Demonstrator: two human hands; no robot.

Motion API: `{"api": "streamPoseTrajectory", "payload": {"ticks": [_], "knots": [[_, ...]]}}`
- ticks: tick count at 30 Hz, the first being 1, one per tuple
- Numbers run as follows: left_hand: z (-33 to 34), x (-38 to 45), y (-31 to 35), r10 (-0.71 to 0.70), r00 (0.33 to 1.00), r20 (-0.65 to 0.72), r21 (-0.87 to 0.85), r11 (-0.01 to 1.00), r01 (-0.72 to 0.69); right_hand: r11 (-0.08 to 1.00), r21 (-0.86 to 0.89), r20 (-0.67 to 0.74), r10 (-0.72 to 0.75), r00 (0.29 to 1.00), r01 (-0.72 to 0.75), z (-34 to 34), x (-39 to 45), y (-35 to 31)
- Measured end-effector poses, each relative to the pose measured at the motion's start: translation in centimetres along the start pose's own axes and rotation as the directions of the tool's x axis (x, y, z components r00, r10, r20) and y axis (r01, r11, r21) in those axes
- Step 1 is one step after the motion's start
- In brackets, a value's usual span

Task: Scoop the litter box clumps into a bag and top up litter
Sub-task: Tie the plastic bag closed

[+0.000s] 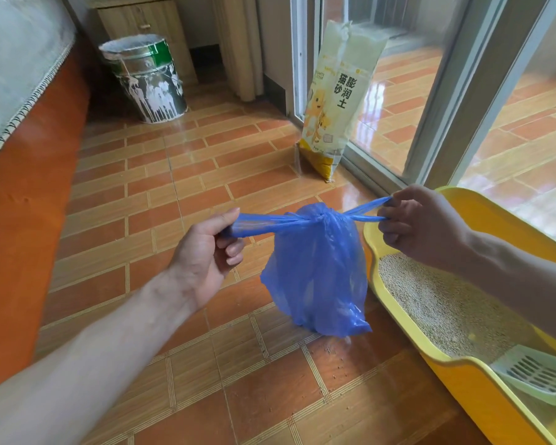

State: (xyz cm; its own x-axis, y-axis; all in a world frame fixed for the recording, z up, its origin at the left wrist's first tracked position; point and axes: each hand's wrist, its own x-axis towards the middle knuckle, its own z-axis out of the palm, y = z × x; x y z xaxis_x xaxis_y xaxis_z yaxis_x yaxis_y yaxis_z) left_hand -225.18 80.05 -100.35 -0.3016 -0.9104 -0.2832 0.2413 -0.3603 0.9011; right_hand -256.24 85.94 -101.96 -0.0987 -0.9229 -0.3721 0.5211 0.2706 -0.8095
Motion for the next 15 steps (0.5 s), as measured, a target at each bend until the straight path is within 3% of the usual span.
{"api": "streamPoseTrajectory", "payload": {"ticks": [15], "knots": [[-6.4, 0.8, -5.7, -0.167, 0.986, -0.015, 0.331, 0.93, 0.162, 0.963, -0.244, -0.304, 0.038, 0.952, -0.116, -8.2, 0.1, 1.7]]}}
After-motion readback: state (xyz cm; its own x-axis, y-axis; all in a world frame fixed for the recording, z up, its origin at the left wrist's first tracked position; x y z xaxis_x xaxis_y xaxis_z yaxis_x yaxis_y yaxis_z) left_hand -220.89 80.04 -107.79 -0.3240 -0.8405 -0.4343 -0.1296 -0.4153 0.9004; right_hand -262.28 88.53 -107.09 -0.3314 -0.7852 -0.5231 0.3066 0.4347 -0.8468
